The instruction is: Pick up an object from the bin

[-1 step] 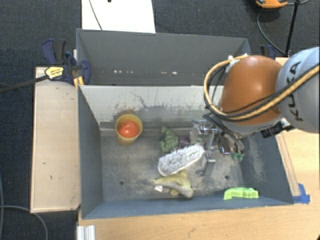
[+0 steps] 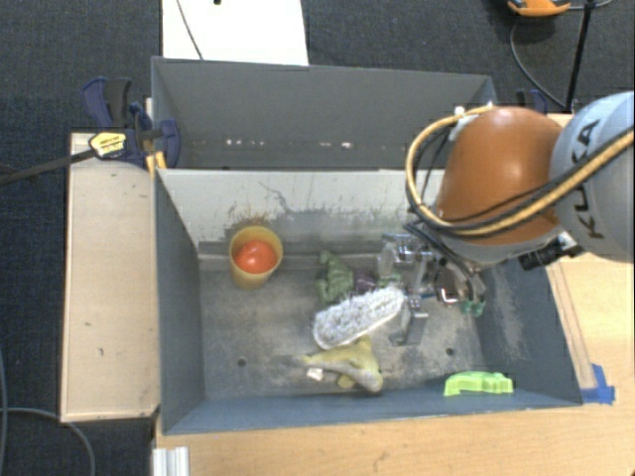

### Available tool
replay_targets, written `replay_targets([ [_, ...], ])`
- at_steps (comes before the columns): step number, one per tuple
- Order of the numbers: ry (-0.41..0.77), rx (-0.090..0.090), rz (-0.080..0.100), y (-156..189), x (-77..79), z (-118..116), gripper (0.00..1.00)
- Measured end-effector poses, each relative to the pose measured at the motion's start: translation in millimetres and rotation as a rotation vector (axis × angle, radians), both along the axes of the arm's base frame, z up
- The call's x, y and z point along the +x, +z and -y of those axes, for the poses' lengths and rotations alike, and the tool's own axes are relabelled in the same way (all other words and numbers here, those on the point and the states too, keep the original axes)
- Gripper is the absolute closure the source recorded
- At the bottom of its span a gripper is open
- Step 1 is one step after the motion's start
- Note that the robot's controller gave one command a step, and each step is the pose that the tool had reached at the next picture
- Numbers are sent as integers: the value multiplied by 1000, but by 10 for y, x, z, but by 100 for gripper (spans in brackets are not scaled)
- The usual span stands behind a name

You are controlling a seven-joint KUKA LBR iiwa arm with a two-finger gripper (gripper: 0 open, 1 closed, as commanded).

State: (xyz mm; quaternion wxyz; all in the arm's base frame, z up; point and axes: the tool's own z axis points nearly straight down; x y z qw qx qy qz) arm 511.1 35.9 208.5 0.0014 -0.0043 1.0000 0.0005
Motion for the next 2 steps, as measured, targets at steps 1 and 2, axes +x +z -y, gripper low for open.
replay_targets([
  [1,100,-1,4,-524,162,42,0],
  [2,189,0,-7,-905,253,107,0],
])
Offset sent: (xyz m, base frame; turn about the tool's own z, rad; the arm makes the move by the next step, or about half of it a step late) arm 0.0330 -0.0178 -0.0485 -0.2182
